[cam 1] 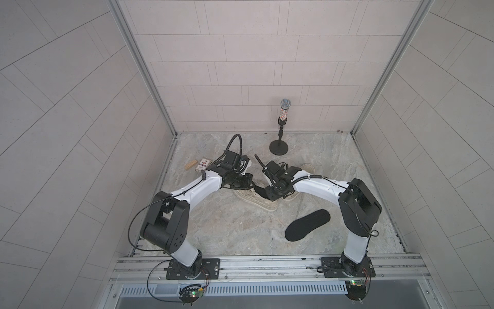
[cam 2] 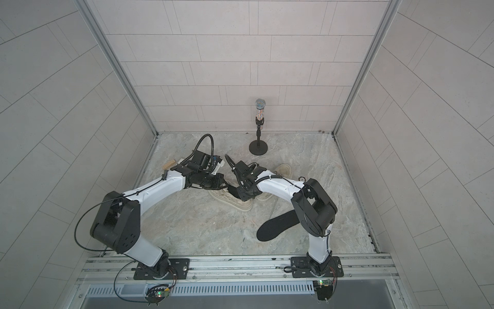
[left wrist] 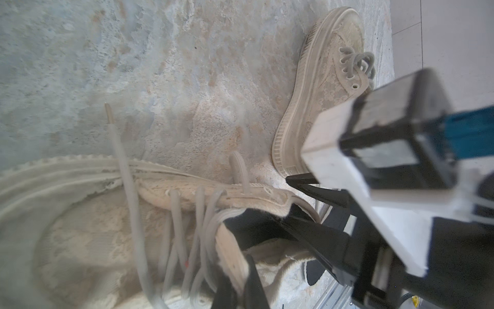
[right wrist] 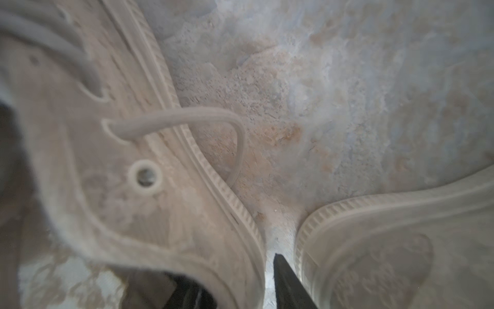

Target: Insert the insole into the shoe

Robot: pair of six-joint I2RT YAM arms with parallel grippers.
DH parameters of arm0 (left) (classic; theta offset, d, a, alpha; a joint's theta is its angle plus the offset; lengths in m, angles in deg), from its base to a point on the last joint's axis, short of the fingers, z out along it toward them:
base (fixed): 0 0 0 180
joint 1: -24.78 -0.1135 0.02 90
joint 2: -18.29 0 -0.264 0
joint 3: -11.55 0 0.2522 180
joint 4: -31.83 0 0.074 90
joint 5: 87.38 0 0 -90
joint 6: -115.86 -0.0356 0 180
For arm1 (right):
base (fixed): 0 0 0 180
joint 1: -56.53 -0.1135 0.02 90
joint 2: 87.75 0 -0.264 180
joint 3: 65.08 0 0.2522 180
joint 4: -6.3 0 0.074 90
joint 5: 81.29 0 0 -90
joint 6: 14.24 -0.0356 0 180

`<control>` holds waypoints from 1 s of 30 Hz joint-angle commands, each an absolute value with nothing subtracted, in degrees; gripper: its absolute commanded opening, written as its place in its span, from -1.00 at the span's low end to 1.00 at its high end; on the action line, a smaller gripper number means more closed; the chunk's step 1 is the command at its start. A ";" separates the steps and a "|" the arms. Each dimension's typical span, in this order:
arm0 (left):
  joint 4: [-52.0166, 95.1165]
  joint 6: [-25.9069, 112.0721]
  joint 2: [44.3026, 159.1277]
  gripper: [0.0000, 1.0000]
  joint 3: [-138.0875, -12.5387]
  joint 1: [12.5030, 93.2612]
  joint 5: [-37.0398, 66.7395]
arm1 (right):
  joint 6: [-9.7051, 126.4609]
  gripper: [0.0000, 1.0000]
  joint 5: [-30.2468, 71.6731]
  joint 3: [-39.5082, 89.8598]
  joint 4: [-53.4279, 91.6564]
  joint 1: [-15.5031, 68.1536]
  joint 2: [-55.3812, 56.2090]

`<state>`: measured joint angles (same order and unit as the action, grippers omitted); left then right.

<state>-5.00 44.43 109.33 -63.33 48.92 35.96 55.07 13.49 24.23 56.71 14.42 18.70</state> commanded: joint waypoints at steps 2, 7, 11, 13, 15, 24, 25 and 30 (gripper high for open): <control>-5.03 41.18 109.14 -1.00 -66.14 48.78 35.14 | 54.82 -0.15 12.93 23.77 62.97 10.28 20.54; -6.23 39.29 109.95 -1.00 -67.08 48.78 33.74 | 52.91 -0.10 13.15 27.77 65.84 12.54 18.37; -6.50 38.00 110.35 -1.00 -67.14 48.78 34.37 | 54.97 -0.04 13.46 30.60 65.61 14.81 17.87; -6.63 37.38 110.64 -1.00 -67.12 48.81 34.66 | 56.90 -0.02 14.01 31.27 65.26 15.14 18.47; -6.72 37.11 110.88 -1.00 -67.05 48.82 34.92 | 58.44 -0.01 14.13 31.99 65.44 15.31 19.24; -6.71 36.50 111.58 -1.00 -67.15 48.99 35.49 | 59.84 -0.01 12.86 33.89 65.25 15.92 19.88; -6.69 36.41 111.71 -1.00 -67.26 49.04 35.65 | 60.06 -0.02 12.58 34.25 65.18 15.92 19.83; -6.72 36.06 111.70 -1.00 -67.25 49.34 35.37 | 62.16 -0.20 11.33 34.16 65.92 15.92 23.11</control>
